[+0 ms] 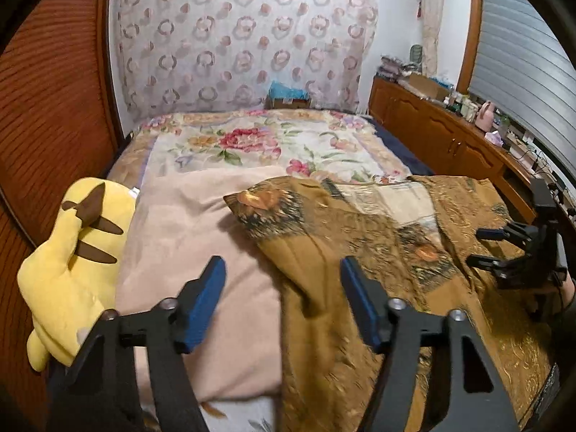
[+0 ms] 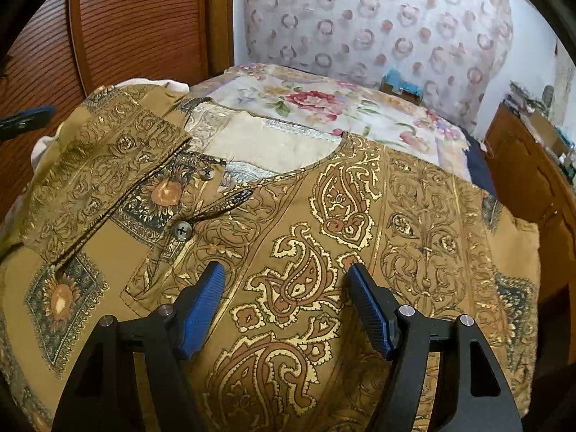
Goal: Fold small clothes
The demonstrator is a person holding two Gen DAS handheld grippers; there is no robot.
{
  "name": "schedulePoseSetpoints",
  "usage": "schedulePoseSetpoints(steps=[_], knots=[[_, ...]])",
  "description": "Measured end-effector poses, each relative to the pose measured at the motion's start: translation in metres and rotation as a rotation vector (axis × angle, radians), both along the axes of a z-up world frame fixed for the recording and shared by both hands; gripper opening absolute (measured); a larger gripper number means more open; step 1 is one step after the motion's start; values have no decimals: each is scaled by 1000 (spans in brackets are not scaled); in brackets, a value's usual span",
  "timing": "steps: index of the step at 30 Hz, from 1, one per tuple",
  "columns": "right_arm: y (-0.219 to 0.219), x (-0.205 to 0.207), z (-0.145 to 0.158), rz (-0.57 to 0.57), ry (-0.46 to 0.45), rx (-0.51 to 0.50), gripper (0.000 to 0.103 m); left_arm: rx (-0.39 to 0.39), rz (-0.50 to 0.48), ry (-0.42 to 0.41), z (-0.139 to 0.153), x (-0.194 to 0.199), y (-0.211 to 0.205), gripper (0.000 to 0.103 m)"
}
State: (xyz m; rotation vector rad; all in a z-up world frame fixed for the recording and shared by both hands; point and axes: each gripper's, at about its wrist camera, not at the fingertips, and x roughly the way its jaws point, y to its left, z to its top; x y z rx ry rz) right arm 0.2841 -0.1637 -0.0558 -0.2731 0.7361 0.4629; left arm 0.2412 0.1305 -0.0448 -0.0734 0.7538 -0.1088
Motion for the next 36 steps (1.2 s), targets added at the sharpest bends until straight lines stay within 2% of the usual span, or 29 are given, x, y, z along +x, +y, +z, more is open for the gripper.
schedulePoseSetpoints(steps=[5,8,9,10,11,12,14,17,21,26,32,35,36], knots=[[-2,2,-5,-8,-7,0,75,-29,11,58,-9,28,10,56],[-5,4,-7,-9,-1,10,76,-81,7,80,-11,41,16,54],[-5,3,-7,-10,-2,9,76,-92,9,91,-12,44,18,47],[-4,3,-7,-11,-2,8,76,-100,8,103,-13,49,19,33],[-4,3,-7,-11,-2,8,76,-105,5,110,-13,51,19,26],[-4,3,-7,-11,-2,9,76,-109,-5,115,-13,53,18,12],[-4,3,-8,-10,-2,9,76,-87,-26,96,-5,54,15,7],[-4,2,-8,-10,-2,9,76,-24,-16,51,11,53,14,7],[-4,2,-8,-10,-2,9,76,38,8,43,18,65,22,6],[-4,2,-8,-10,-3,9,76,62,54,13,24,65,30,5],[-4,2,-8,-11,-3,9,77,95,48,-16,32,60,27,6],[-4,2,-8,-11,-3,9,77,107,45,-59,42,52,21,28],[-4,2,-8,-11,-3,9,77,110,45,-77,46,49,18,39]])
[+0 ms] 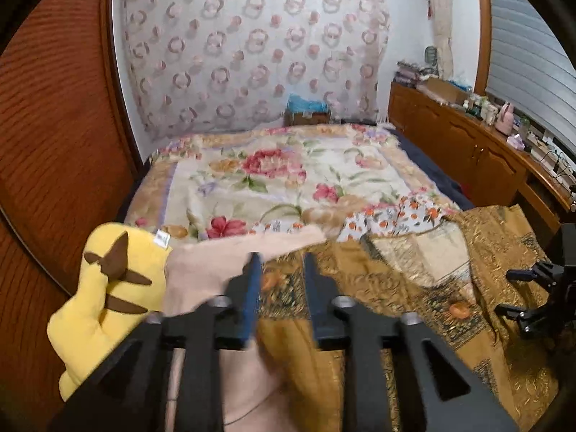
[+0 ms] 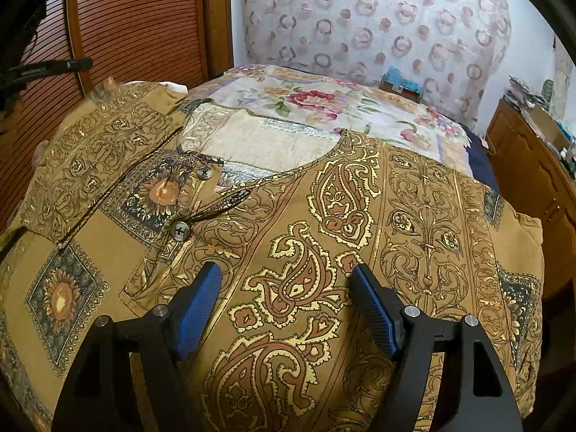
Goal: Fold small clothes
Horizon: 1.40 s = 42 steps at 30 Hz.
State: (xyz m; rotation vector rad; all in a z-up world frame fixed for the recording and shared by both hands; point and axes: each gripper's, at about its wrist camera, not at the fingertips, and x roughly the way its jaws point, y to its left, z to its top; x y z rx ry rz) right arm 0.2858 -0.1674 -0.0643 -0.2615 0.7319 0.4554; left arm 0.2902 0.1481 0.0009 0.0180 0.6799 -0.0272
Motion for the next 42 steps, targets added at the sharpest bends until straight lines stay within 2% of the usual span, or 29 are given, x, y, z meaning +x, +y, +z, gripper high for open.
schedulePoseSetpoints(steps=[1,2,4,5,11,21,30,33,42], knots=[[0,0,0,0,0,0,77,4,-5,-23,5,-4,-3,48],[0,0,0,0,0,0,77,4,-10,-40,8,-7,-6,52],[0,0,0,0,0,0,77,4,-29,-58,13,-12,-14,81],[0,0,0,0,0,0,77,1,-42,-68,15,-15,-20,85],[0,0,0,0,0,0,77,-47,-138,-45,1,-18,-59,86],[-1,0,-1,-2,1,1,78,-60,-246,83,-64,-4,-128,86],[-1,0,0,-7,0,-1,79,-67,-257,150,-88,1,-135,86],[-3,2,0,-23,-1,1,79,-45,-259,172,-96,3,-140,86],[-32,-9,12,-94,-26,25,79,-12,-259,205,-100,7,-146,86]])
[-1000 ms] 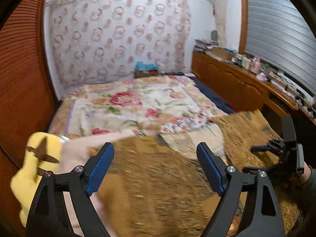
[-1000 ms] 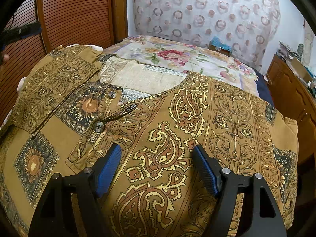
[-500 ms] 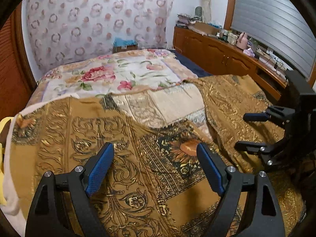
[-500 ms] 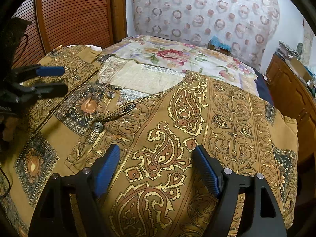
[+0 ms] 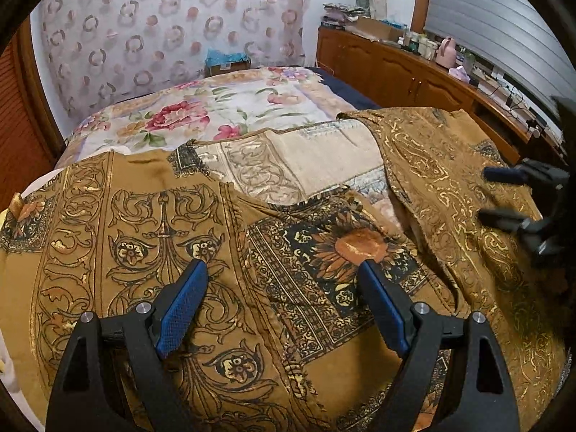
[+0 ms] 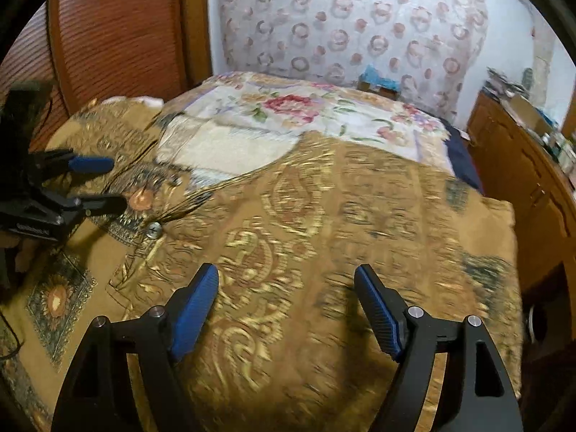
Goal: Fold small clothes
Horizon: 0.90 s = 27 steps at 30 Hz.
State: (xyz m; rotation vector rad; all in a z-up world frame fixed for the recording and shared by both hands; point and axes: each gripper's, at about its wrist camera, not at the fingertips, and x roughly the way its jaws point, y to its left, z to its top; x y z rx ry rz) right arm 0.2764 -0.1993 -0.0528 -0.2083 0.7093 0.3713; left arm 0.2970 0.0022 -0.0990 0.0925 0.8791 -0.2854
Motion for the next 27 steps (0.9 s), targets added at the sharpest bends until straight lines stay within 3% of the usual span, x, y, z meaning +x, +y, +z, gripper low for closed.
schedulePoseSetpoints(steps=[8,16,23,27], knots=[[-63,-28,20,-191,-66,-23,79,53,-4,4,-4,3,-9,89],[-129,-47,-6,-385,6,-19,79,56,-17,10,-4,3,-9,94],[-151,-41,-20,-431,82,112,75,56,-17,10,-4,3,-9,94],[-157,-30,-21,-420,104,156,65,56,-17,11,-4,3,-9,94]])
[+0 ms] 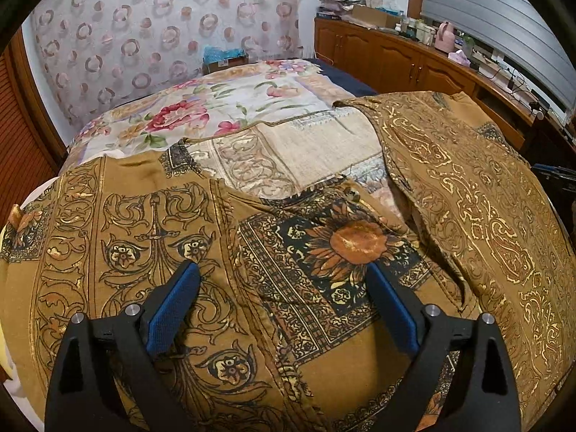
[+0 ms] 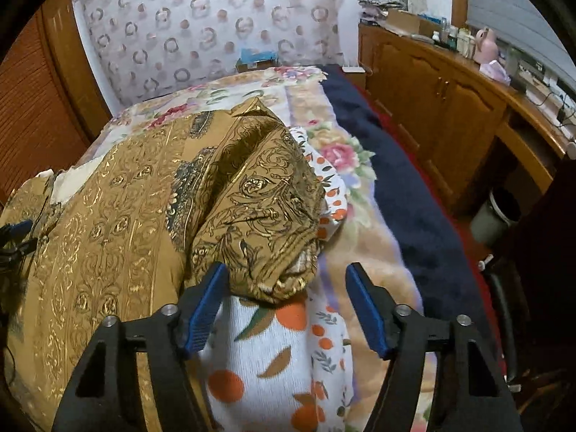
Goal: Fold small clothes
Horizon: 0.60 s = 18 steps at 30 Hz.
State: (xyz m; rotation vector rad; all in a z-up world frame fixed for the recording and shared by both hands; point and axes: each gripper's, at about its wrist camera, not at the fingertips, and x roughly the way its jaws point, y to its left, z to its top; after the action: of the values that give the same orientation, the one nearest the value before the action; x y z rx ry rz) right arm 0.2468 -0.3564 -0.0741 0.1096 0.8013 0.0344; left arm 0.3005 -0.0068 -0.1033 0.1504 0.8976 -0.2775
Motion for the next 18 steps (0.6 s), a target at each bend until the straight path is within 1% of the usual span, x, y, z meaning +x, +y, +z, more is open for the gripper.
schedulePoseSetpoints(steps=[2,4,5,6,9,11,13,15,18], knots=[[1,6,-2,13,11,-5,60,0,0,0,0,0,0,94],[-3,7,-1,28,6,9,46,0,0,0,0,0,0,94],[-4,5,0,33,1,3,41,0,0,0,0,0,0,94],[-1,4,2,42,-6,-12,30,-1,0,0,0,0,0,94],[3,3,2,48,-20,-86,14,-4,-2,-2,1,-1,0,94],[3,4,4,49,-44,-104,12,-20,-2,-11,2,-3,2,94],[6,1,13,35,-76,-146,11,-46,7,-37,7,-7,7,94],[11,-3,25,28,-126,-176,10,-70,18,-75,13,-12,12,94],[23,-10,44,35,-201,-208,10,-75,23,-103,22,-18,17,94]])
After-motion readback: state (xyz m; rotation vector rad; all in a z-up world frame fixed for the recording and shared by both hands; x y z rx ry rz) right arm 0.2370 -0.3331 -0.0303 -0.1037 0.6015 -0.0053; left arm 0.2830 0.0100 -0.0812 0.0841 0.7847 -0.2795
